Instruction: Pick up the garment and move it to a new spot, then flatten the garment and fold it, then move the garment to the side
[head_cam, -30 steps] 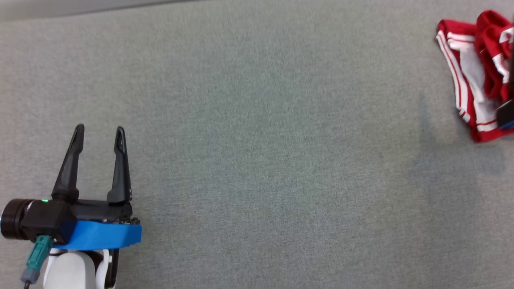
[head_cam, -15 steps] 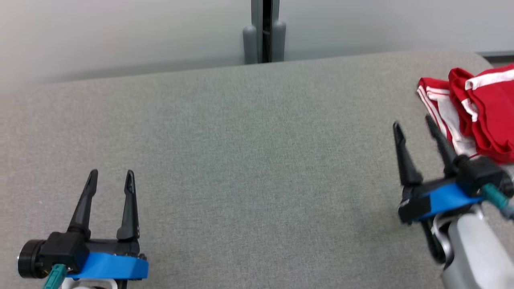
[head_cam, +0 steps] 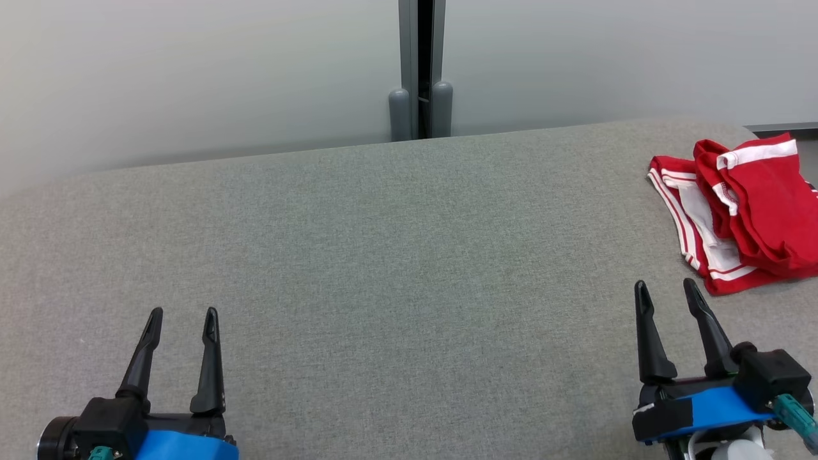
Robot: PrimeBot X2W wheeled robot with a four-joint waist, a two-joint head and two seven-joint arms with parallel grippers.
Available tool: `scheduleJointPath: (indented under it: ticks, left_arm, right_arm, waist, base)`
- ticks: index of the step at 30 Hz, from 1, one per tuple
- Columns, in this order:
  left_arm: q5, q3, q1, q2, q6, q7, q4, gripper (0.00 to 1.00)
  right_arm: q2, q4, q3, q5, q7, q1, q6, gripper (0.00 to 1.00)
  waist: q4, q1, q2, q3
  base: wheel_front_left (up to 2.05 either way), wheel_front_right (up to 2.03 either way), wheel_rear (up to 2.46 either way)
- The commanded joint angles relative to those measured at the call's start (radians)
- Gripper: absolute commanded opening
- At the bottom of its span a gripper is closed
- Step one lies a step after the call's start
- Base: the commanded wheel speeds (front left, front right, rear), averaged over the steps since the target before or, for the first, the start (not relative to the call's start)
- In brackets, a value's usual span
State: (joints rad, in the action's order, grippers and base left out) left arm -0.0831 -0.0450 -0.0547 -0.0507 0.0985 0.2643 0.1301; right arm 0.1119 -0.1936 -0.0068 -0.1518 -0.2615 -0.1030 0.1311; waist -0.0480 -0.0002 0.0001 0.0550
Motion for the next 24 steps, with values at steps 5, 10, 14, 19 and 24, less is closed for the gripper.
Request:
scheduleJointPath:
  ticks: [5,10,14,19,24]
  left_arm:
    - [-0.006,-0.002,0.028,-0.002,-0.006,-0.001,0.006,1.0]
    - [-0.013,-0.002,0.039,-0.002,-0.007,-0.001,0.009,1.0]
    - [-0.019,0.001,0.038,-0.002,-0.006,-0.001,0.01,1.0]
    - [-0.03,0.0,0.04,-0.002,-0.009,-0.001,0.014,1.0]
    - [-0.034,0.005,0.04,0.008,-0.007,-0.001,0.049,0.0]
  right_arm:
    - [-0.029,0.037,-0.021,0.004,-0.004,0.068,-0.001,1.0]
    - [-0.039,0.048,-0.024,0.01,-0.004,0.093,-0.001,1.0]
    - [-0.042,0.052,-0.026,0.014,-0.004,0.097,-0.001,1.0]
    - [-0.045,0.054,-0.022,0.021,-0.004,0.1,-0.001,1.0]
    - [-0.042,0.019,-0.02,0.015,0.003,0.088,0.0,0.0]
  waist:
    - [0.001,0.0002,-0.0001,-0.019]
    - [0.001,0.0002,-0.0001,-0.026]
    - [0.005,0.0002,-0.0001,-0.027]
    - [0.008,0.0002,-0.0001,-0.025]
    - [0.009,0.0003,-0.0001,-0.025]
  base:
    - [0.0,0.0,0.0]
    - [0.0,0.0,0.0]
    - [0.0,0.0,0.0]
    - [0.0,0.0,0.0]
    - [0.0,0.0,0.0]
